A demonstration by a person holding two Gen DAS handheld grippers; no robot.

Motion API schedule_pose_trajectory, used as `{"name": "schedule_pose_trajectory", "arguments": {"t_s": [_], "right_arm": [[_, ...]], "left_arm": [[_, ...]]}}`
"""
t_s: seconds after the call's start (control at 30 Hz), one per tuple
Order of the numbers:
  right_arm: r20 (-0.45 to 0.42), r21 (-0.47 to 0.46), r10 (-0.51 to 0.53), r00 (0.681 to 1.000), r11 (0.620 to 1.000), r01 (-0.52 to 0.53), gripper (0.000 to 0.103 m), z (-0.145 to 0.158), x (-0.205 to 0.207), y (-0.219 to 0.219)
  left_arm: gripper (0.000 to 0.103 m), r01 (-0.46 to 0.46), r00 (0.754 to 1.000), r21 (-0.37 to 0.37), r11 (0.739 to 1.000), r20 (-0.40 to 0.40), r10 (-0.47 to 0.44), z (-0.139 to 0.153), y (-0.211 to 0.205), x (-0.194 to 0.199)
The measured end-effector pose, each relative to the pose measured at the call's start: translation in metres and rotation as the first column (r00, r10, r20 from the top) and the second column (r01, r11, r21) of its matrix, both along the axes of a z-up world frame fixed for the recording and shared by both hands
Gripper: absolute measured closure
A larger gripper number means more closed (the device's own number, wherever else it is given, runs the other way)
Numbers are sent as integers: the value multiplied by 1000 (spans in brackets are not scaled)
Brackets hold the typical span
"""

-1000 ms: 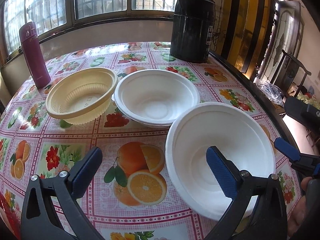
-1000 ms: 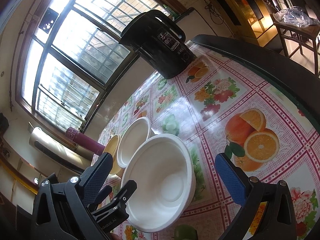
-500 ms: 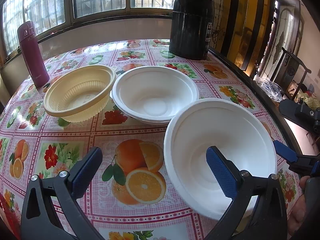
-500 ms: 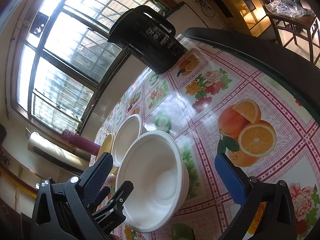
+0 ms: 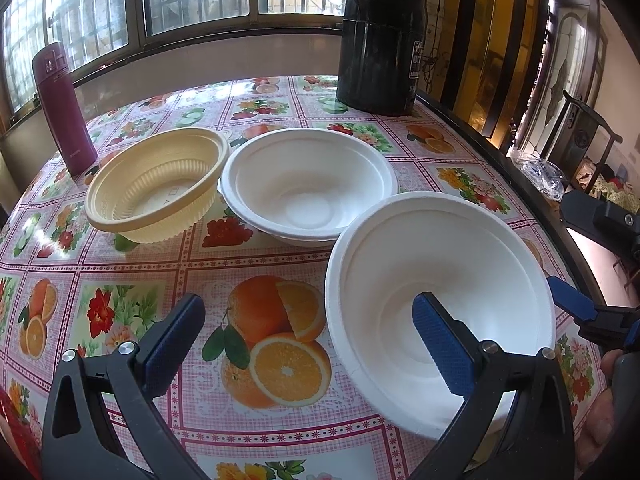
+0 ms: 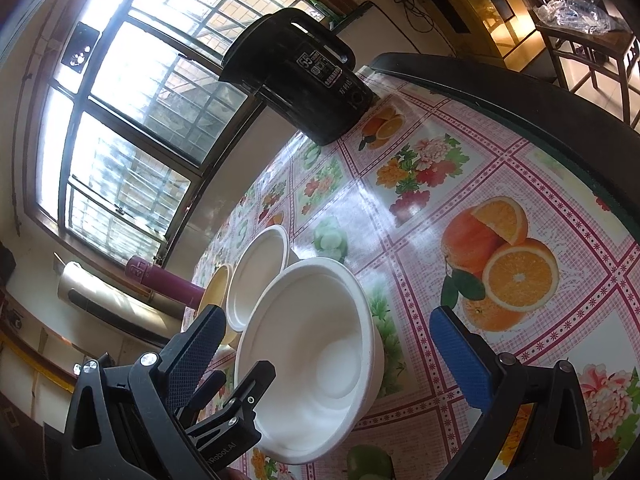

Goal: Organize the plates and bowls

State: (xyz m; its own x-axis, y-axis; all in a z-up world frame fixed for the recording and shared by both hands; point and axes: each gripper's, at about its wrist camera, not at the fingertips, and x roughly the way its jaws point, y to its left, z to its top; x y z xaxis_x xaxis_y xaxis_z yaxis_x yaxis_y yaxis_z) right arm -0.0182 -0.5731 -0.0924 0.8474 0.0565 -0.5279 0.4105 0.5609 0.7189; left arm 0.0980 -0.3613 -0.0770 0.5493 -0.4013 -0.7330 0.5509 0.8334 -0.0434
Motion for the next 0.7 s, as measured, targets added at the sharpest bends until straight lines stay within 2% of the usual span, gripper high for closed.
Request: {"name": "schedule_pose_trajectory", "arguments": {"t_s": [0.57, 0.7], "right_arm": [[-12, -9, 2, 1000, 1000, -2, 1, -1, 1, 2], [-17, -16, -3, 1000, 1000, 2, 4, 0, 1, 2]], "left_arm": [[0, 5, 1000, 5, 1000, -7, -5, -1, -1, 1], [0, 6, 1000, 5, 1000, -5, -6, -1, -1, 1]]}}
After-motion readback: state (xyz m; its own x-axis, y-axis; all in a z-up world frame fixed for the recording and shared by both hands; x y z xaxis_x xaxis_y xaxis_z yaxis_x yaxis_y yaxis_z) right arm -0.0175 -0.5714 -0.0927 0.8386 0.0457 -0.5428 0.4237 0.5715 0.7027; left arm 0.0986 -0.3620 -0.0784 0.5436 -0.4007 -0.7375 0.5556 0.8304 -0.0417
